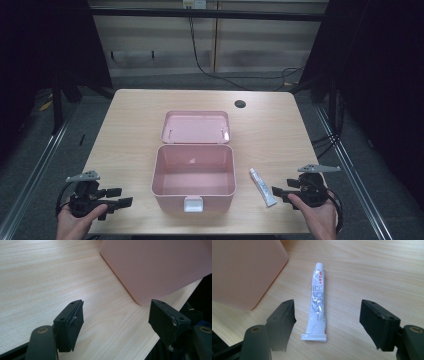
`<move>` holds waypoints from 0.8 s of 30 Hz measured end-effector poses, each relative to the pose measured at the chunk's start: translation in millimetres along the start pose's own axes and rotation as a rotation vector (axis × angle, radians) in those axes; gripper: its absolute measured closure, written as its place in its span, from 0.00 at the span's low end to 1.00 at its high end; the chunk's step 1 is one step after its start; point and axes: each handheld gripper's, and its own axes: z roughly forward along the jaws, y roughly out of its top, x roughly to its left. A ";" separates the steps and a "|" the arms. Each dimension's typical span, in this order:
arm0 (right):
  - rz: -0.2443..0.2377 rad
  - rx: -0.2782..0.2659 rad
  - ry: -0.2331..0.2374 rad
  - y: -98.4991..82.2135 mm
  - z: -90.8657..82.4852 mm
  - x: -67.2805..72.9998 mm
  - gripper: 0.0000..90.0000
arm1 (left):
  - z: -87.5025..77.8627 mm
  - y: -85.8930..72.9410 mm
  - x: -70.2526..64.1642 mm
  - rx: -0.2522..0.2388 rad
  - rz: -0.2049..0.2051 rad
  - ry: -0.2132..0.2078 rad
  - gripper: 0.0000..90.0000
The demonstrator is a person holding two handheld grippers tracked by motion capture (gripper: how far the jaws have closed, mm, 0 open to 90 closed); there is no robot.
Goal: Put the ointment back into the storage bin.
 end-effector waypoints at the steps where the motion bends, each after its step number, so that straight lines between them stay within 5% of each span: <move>1: 0.003 0.010 0.011 0.3 0.6 -0.2 0.28 | 0.2 0.0 -0.3 0.004 0.004 -0.001 0.31; 7: -0.013 0.019 -0.013 0.2 0.6 4.9 0.28 | 0.6 -0.3 -2.9 0.014 0.018 0.002 0.31; 14: -0.018 0.012 -0.001 6.7 -1.7 14.0 0.45 | 1.1 -0.4 -1.3 0.016 0.007 0.001 0.31; 19: 0.010 -0.005 0.024 12.6 -7.1 21.4 0.53 | 2.2 0.4 -3.8 0.022 0.016 0.007 0.31; 24: 0.001 0.057 0.075 24.3 -4.3 16.4 0.58 | 3.1 1.3 -7.7 0.032 0.037 0.004 0.31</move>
